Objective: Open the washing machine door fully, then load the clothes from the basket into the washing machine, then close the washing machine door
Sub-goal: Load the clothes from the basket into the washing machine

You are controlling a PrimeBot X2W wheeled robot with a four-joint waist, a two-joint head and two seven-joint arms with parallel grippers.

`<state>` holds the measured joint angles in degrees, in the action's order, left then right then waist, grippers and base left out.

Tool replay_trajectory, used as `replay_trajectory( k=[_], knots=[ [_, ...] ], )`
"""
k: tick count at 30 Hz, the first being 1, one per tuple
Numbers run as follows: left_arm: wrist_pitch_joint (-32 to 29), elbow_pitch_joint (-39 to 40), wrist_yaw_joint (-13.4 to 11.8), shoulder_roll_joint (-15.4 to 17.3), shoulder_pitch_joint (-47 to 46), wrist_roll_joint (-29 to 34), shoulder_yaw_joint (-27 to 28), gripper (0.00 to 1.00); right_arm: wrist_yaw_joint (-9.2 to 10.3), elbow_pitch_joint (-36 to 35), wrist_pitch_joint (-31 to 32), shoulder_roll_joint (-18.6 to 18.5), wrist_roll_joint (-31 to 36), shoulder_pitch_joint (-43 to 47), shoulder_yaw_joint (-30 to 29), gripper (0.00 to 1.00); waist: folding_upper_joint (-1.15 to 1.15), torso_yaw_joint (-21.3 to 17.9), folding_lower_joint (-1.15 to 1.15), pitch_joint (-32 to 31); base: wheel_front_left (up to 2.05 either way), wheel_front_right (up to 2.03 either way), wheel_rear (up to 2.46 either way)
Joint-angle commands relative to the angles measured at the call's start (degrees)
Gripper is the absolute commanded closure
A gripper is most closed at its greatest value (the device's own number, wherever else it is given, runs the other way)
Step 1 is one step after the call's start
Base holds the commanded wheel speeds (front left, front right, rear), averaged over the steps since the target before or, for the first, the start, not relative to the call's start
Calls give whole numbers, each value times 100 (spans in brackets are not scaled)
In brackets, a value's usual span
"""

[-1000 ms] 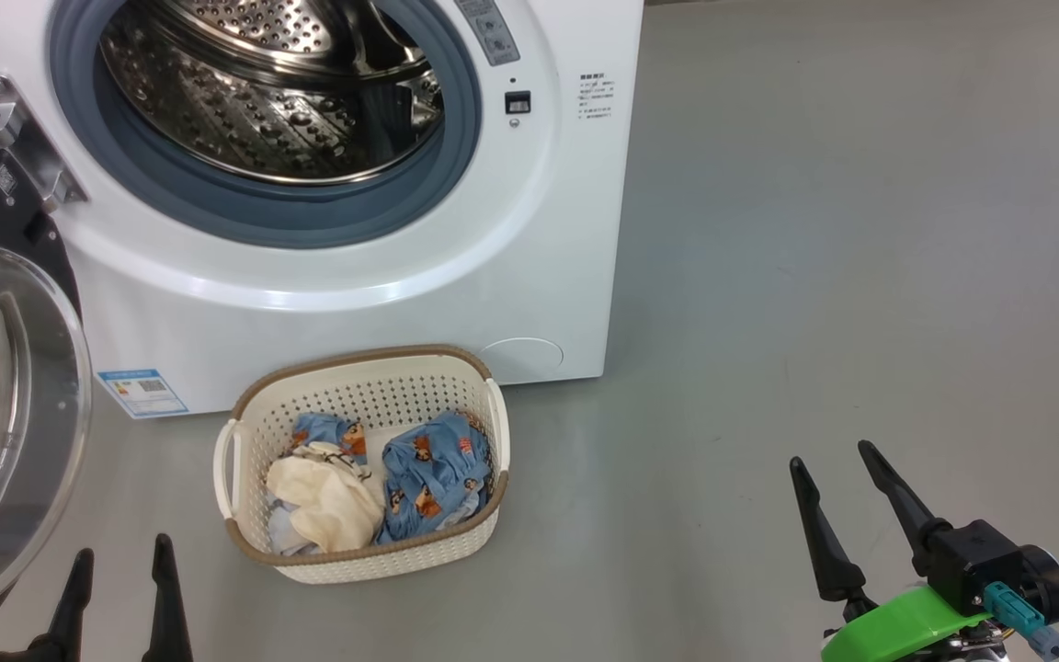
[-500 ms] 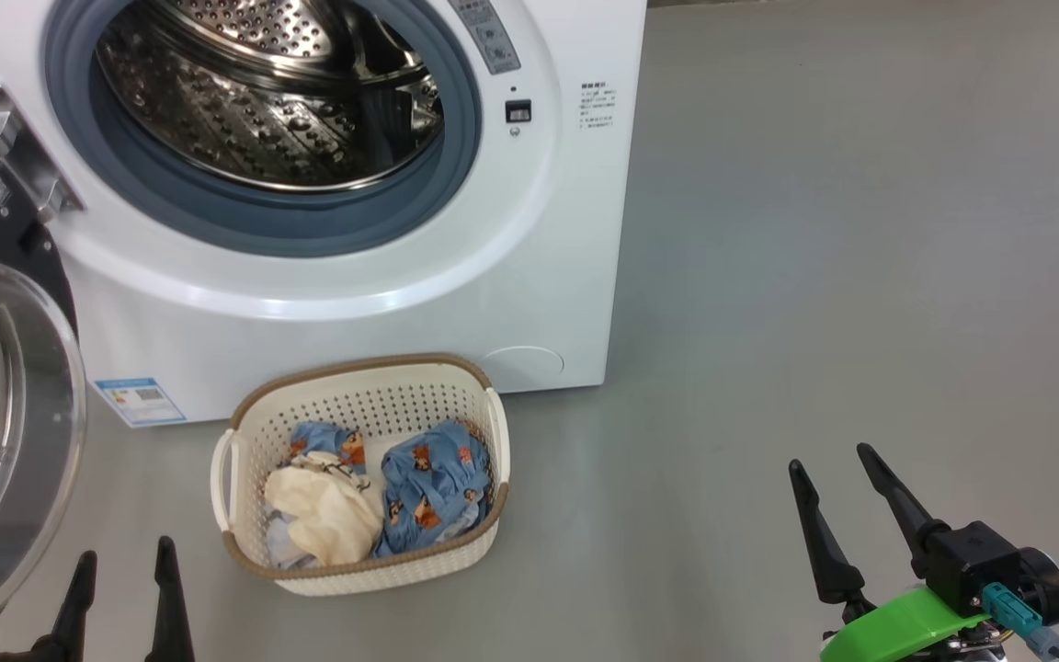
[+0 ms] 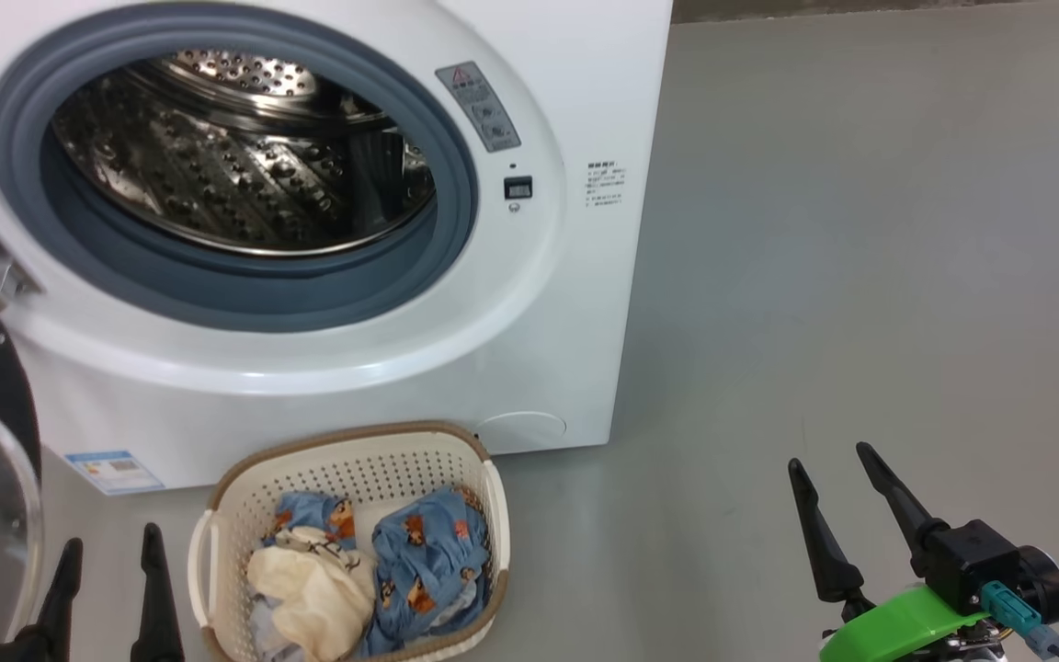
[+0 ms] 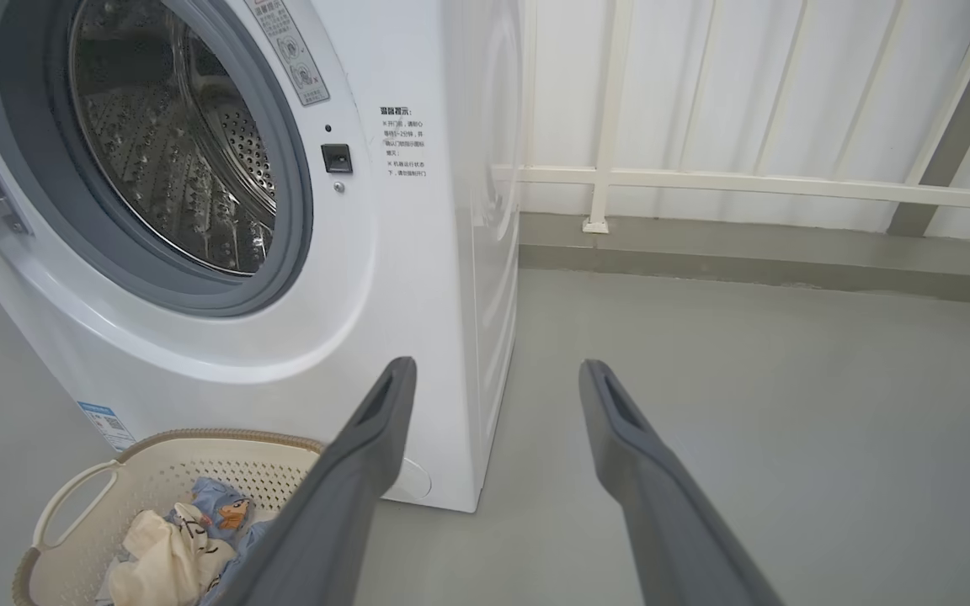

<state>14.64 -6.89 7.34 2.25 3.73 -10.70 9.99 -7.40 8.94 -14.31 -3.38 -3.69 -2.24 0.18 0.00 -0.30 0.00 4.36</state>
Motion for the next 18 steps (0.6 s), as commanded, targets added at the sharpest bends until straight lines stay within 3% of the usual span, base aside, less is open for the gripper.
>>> replay_trajectory(
  k=[1, 18],
  knots=[
    [36, 138, 14, 71, -191, 81, 192, 0, -9, -116, -69, -21, -29, -180, 142, 0, 0, -10, 0, 13, 100, -100, 0],
    [36, 121, 14, 66, -183, 178, 55, 0, -9, -84, -69, -1, -48, -195, 136, 0, 0, -18, 0, 104, 19, -19, 0]
  ],
)
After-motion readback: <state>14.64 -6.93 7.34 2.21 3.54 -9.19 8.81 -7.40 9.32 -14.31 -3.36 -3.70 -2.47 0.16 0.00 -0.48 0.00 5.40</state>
